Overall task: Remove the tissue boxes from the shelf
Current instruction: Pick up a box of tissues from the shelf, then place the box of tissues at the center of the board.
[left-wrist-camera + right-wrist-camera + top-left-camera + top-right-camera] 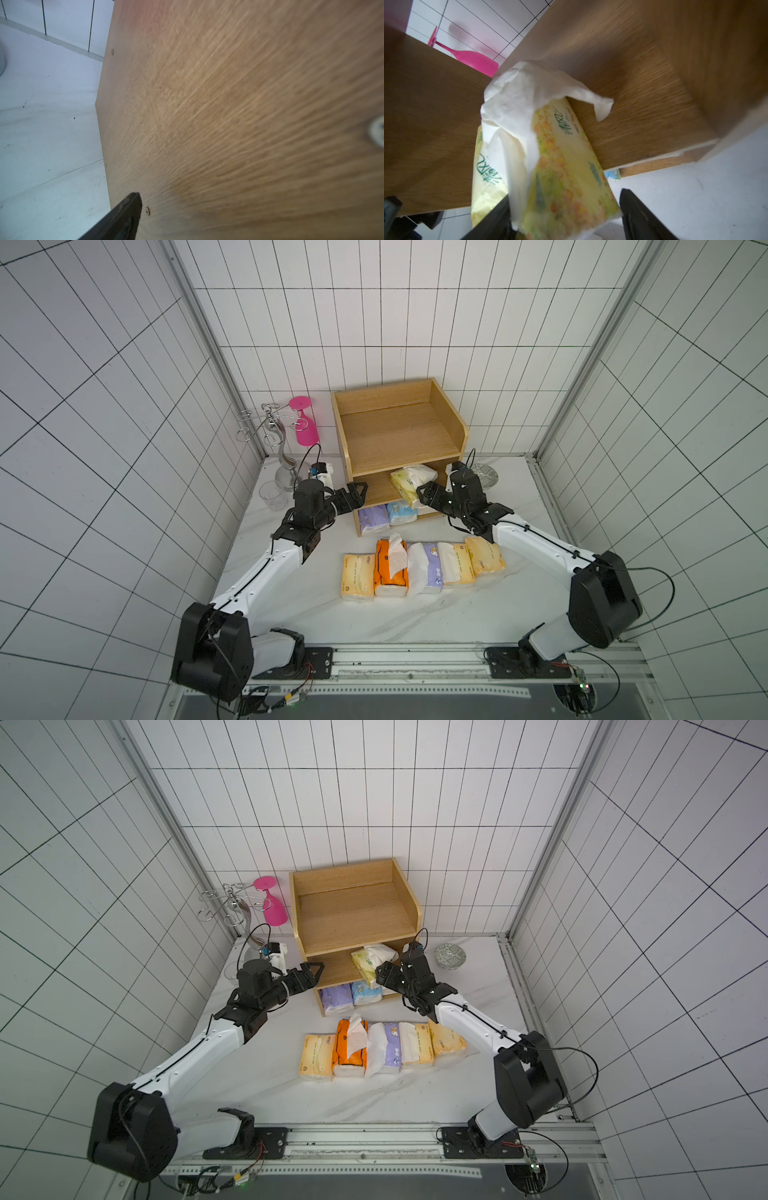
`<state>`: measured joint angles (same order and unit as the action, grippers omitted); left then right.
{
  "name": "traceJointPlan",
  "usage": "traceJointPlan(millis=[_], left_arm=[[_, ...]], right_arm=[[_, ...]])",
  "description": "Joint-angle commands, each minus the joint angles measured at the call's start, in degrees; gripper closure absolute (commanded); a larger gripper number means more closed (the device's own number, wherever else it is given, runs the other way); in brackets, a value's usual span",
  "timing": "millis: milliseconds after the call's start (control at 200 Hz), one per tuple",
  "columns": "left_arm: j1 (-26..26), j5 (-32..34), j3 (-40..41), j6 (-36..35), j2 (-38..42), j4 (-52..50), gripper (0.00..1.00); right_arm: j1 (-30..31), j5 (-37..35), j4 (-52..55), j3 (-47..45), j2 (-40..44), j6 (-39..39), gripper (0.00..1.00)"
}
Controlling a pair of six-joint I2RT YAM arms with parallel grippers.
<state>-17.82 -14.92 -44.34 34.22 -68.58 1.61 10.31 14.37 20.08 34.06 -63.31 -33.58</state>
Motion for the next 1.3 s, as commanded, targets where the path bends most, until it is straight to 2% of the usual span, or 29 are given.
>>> traceJointPlan(millis=[0, 95, 195, 280, 410, 675, 930, 1294], left_arm=[[0.9, 1.9, -2.5, -0.4, -1.4, 1.7, 0.02], [1.8, 2.9, -2.6, 0.0, -2.3, 2.4, 0.03], [2.3, 3.0, -3.5, 0.0, -3.5, 2.2, 0.03], [2.5, 2.9, -4.2, -0.5, -4.5, 1.7, 0.03], [2.6, 3.1, -4.6, -1.1, -5.4, 1.6, 0.04], [3.3, 2.6, -5.2, -2.0, -5.6, 0.8, 0.05], [3.3, 1.6, -5.1, -1.9, -5.7, 1.0, 0.05], [3.4, 0.8, -4.7, -2.2, -5.4, 1.1, 0.05]], right_arm=[[1.4, -4.1, 2.1, 2.9, 6.8, -2.6, 0.41], [3.6, -3.9, 0.7, 4.3, 10.1, -5.4, 0.42], [7.4, -3.8, -3.5, 6.1, 9.8, -8.6, 0.44], [11.4, -5.3, -7.5, 8.6, 7.3, -10.6, 0.44], [17.6, -11.8, -9.9, 14.2, 2.5, -11.7, 0.41], [23.4, -17.1, -19.8, 21.5, -7.9, -14.9, 0.35], [24.6, -19.8, -22.3, 28.6, -17.1, -14.9, 0.3], [24.7, -22.0, -21.8, 34.2, -24.4, -14.3, 0.28]])
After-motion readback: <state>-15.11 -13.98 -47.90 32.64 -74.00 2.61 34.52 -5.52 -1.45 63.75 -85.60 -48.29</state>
